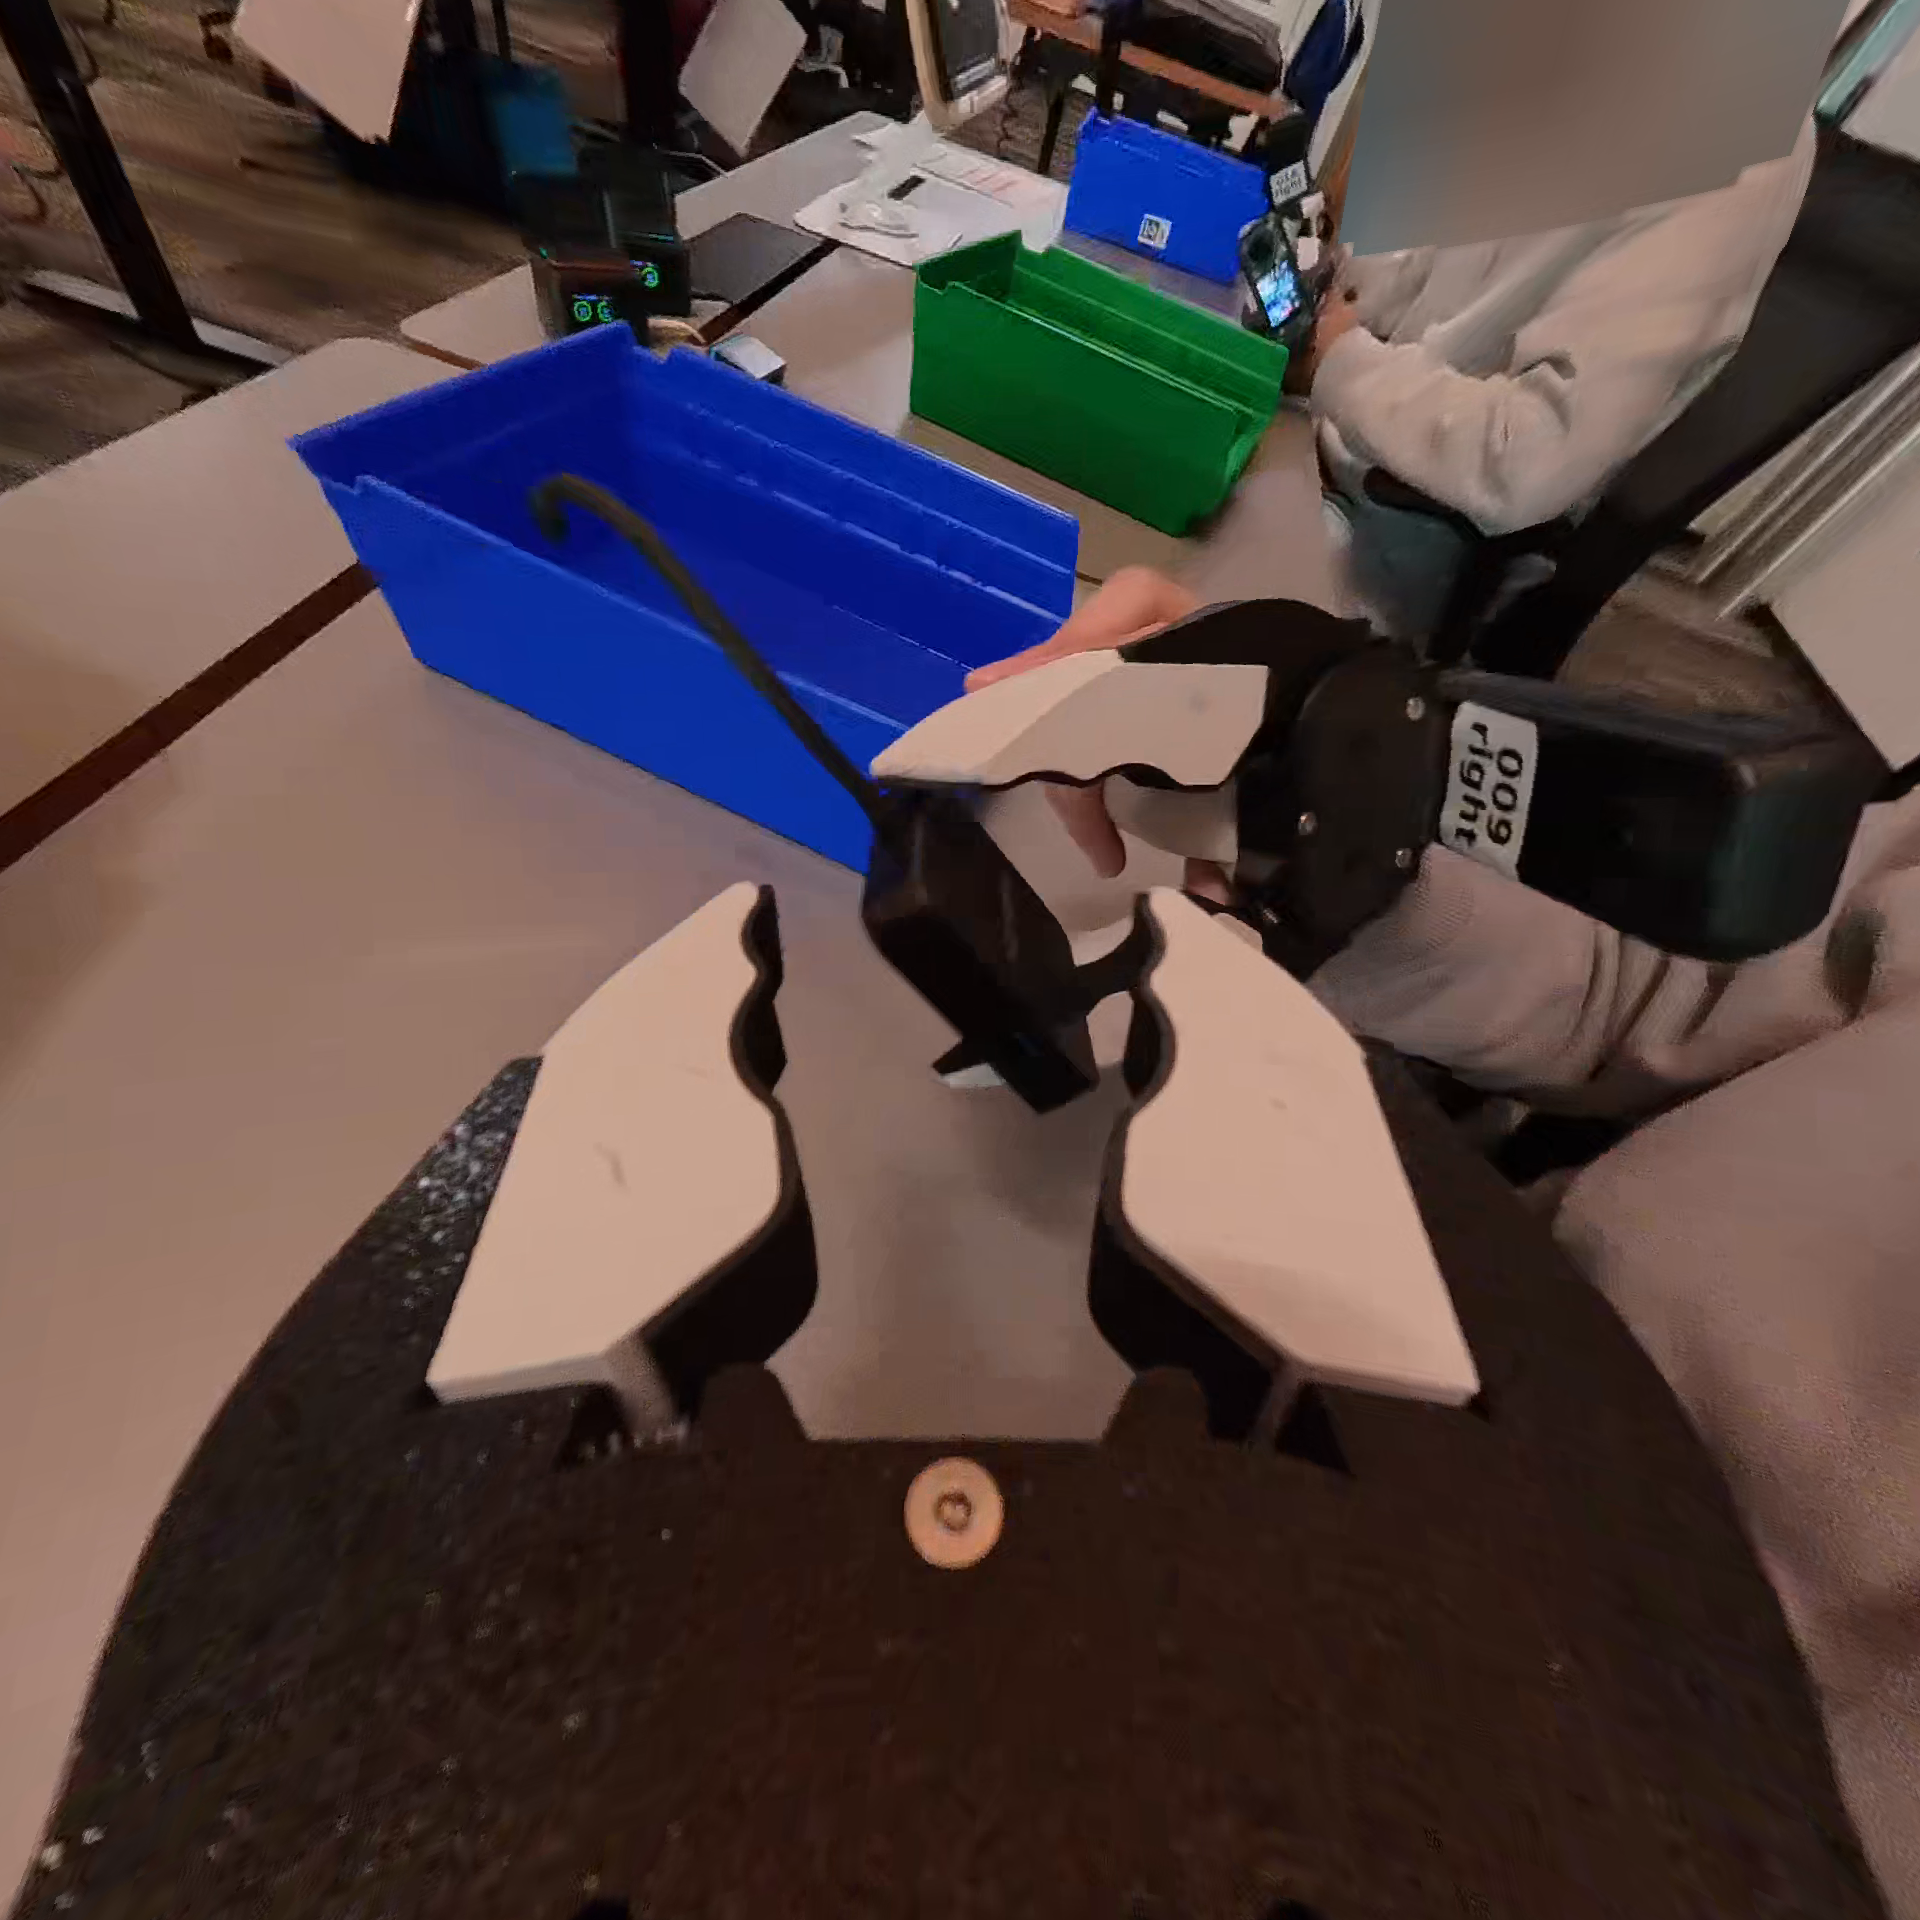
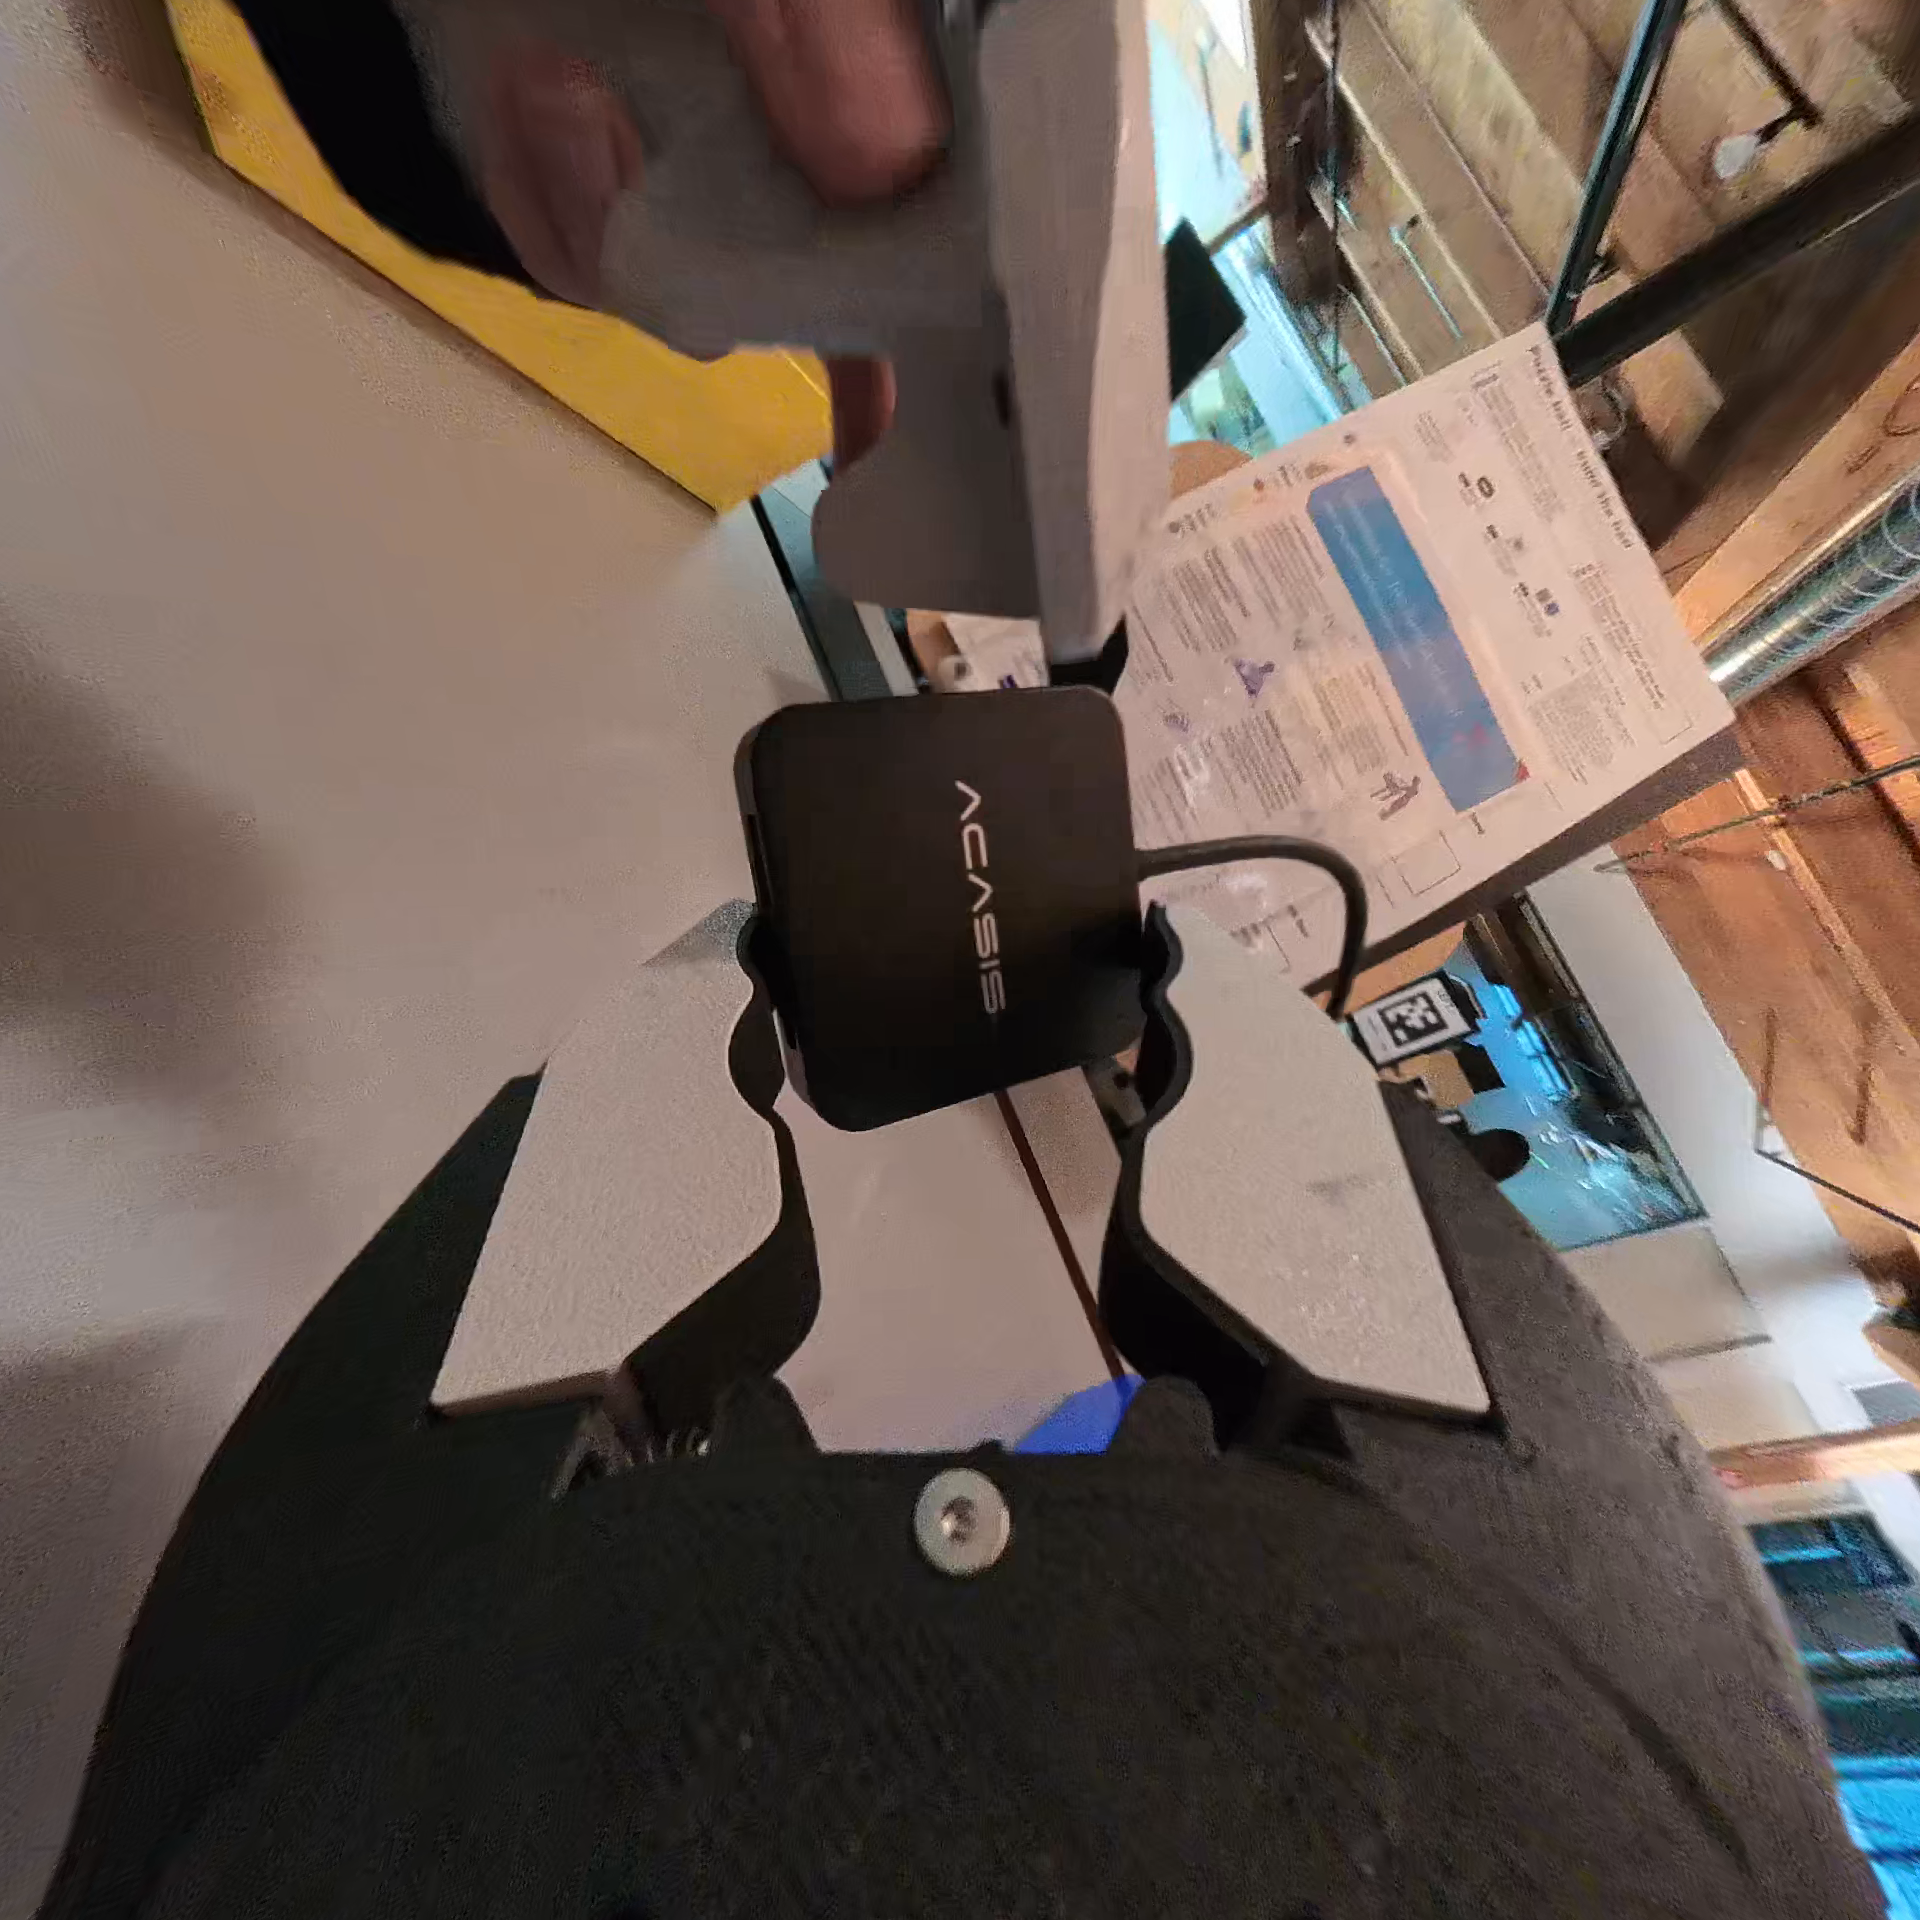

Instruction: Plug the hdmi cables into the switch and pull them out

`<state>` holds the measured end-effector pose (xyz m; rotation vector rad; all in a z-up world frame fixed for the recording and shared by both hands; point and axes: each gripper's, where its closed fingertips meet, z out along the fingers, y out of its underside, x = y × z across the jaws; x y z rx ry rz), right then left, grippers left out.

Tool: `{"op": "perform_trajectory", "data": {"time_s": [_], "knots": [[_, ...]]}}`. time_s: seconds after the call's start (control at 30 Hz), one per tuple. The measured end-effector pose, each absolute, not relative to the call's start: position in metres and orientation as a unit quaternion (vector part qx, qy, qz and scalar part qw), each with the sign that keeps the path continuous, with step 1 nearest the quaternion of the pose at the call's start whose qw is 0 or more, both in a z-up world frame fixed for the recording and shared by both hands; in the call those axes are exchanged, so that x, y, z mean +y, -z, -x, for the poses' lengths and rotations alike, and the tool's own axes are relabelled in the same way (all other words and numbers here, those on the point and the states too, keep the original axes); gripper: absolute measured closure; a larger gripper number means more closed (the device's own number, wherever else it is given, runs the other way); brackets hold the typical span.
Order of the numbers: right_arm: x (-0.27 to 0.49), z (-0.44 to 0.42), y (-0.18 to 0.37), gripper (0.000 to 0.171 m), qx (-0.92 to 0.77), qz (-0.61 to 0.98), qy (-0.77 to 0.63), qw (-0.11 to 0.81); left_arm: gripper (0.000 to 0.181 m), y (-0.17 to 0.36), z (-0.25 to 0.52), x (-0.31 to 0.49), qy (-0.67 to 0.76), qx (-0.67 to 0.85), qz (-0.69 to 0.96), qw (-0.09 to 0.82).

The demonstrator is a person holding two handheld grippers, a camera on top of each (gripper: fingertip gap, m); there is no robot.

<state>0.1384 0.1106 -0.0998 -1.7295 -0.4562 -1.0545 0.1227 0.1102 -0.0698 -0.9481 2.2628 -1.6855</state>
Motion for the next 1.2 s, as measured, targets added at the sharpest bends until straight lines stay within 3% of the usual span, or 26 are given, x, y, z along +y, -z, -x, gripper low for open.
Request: {"op": "perform_trajectory", "data": {"time_s": [0.07, 0.2, 0.27, 0.3, 0.4, 0.5, 0.6, 0.7, 0.87, 1.0, 1.1, 1.2], "knots": [[0.114, -0.131, 0.096, 0.105, -0.193, 0.71, 0.421, 0.531, 0.119, 0.072, -0.119, 0.103, 0.557, 0.766, 0.311, 0.077], [0.109, -0.141, 0.1, 0.105, -0.25, 0.686, 0.52, 0.443, 0.12, 0.086, -0.124, 0.113, 0.486, 0.803, 0.337, 0.069], [0.11, -0.129, 0.098, 0.105, -0.279, 0.663, 0.512, 0.47, 0.136, 0.092, -0.121, 0.116, 0.458, 0.82, 0.342, 0.032], [0.111, -0.125, 0.097, 0.105, -0.284, 0.659, 0.504, 0.48, 0.154, 0.093, -0.116, 0.113, 0.46, 0.823, 0.332, 0.003], [0.111, -0.128, 0.097, 0.104, -0.277, 0.663, 0.501, 0.483, 0.162, 0.089, -0.113, 0.11, 0.487, 0.811, 0.323, -0.039], [0.111, -0.136, 0.094, 0.097, -0.214, 0.675, 0.476, 0.522, 0.167, 0.084, -0.125, 0.119, 0.531, 0.774, 0.344, -0.024], [0.106, -0.15, 0.083, 0.077, -0.077, 0.695, 0.386, 0.602, 0.167, 0.065, -0.144, 0.138, 0.62, 0.693, 0.367, 0.025], [0.109, -0.148, 0.072, 0.077, 0.013, 0.675, 0.266, 0.688, 0.168, 0.041, -0.147, 0.14, 0.73, 0.583, 0.355, 0.026], [0.112, -0.128, 0.055, 0.102, 0.062, 0.614, 0.046, 0.786, 0.168, 0.032, -0.117, 0.115, 0.829, 0.521, 0.202, 0.033], [0.108, -0.111, 0.05, 0.152, 0.043, 0.585, -0.067, 0.807, 0.167, 0.034, -0.11, 0.111, 0.856, 0.491, 0.147, 0.072], [0.107, -0.107, 0.051, 0.157, 0.014, 0.599, -0.045, 0.799, 0.166, 0.042, -0.11, 0.112, 0.86, 0.486, 0.148, 0.033], [0.101, -0.119, 0.06, 0.157, -0.007, 0.657, 0.026, 0.753, 0.158, 0.059, -0.122, 0.121, 0.823, 0.526, 0.194, 0.097]]}}
